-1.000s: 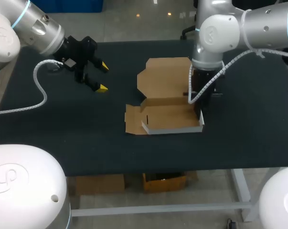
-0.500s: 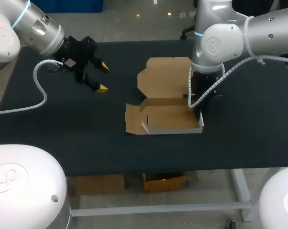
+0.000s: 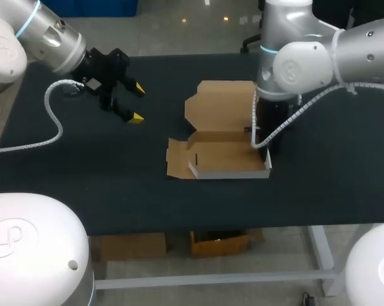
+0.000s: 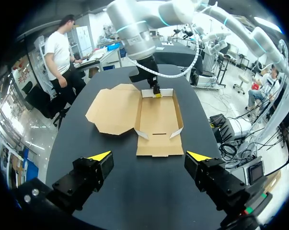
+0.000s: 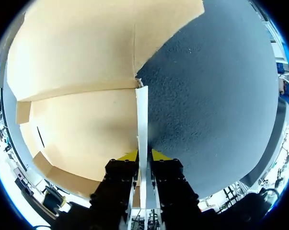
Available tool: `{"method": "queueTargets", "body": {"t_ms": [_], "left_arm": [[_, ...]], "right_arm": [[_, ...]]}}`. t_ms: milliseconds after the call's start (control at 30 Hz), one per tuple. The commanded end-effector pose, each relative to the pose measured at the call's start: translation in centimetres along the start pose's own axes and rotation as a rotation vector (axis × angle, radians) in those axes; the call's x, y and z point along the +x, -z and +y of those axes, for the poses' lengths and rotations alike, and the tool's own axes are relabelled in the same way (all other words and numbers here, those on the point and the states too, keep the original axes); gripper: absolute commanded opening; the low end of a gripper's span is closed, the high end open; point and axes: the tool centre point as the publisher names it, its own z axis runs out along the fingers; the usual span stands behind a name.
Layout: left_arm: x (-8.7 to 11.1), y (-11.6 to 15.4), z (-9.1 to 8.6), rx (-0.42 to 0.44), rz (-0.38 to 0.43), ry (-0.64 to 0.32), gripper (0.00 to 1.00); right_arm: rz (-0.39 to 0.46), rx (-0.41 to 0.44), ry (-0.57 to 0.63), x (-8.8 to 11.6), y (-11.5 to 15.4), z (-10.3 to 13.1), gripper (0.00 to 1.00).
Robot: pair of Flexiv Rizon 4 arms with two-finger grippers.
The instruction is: Assemble the packaging by folding the flat box into shape, placing the metal phone stand inside, and closing the box properly
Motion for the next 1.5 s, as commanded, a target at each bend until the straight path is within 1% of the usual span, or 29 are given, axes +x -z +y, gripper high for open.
{"method": "queueTargets", "body": {"t_ms": [33,333,767,1033,1267,1500], "left_arm": [[-0.1,0.0,0.0,-0.002,0.003,0.0,1.0],[-0.1,0.0,0.0,-0.002,0.003,0.0,1.0],[-0.1,0.0,0.0,-0.002,0.003,0.0,1.0],[-0.1,0.0,0.0,-0.002,0.003,0.0,1.0],[-0.1,0.0,0.0,-0.002,0.003,0.0,1.0],[-0.1,0.0,0.0,-0.002,0.003,0.0,1.0]], "right_arm": [[-0.008,-0.045,-0.011,0.0,-0.2,-0.4,0.12],[-0.058,-0.13,-0.033,0.1,0.4,-0.4,0.12],[-0.038,-0.196,-0.007,0.3,-0.3,0.3,0.12],[-0.036,-0.242,0.003,0.6,0.0,0.5,0.09],[-0.035,-0.259,0.005,0.5,0.3,0.5,0.08],[-0.019,-0.246,0.014,0.7,0.1,0.7,0.14]]}}
